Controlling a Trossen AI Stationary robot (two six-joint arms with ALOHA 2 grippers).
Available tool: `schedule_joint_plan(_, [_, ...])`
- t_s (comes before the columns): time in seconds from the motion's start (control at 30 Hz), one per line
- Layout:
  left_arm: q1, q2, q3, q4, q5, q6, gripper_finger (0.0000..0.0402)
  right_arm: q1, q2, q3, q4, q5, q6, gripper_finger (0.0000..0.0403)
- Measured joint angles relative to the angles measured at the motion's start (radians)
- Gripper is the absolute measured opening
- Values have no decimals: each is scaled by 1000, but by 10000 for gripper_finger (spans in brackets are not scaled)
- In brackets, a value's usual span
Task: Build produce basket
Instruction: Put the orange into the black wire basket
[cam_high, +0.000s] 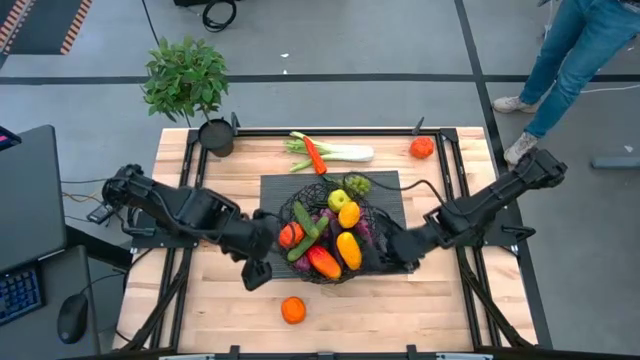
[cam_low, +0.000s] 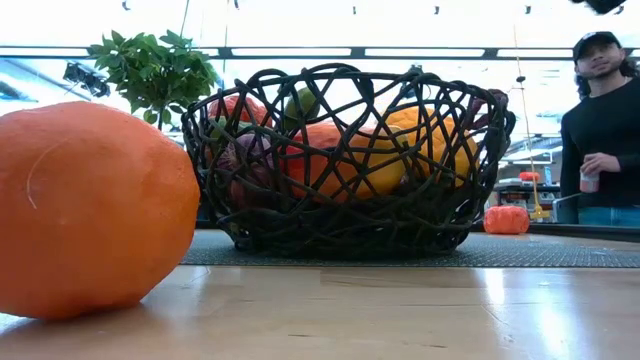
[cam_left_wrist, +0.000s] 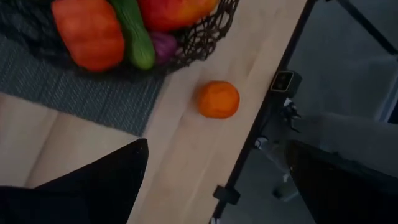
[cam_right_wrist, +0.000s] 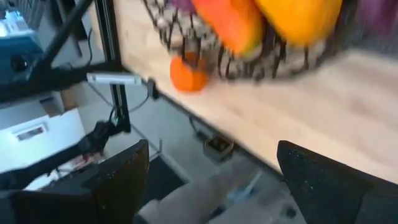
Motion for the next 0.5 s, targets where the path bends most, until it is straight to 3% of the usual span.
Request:
schedule_joint_plan(0.4, [-64,173,0,28,-59,-263,382,261,3,0,-128,93,188,352])
schedule_joint_plan(0.5, [-64,209,0,84,-33,-281,382,357,4,-1,-170,175,260,352])
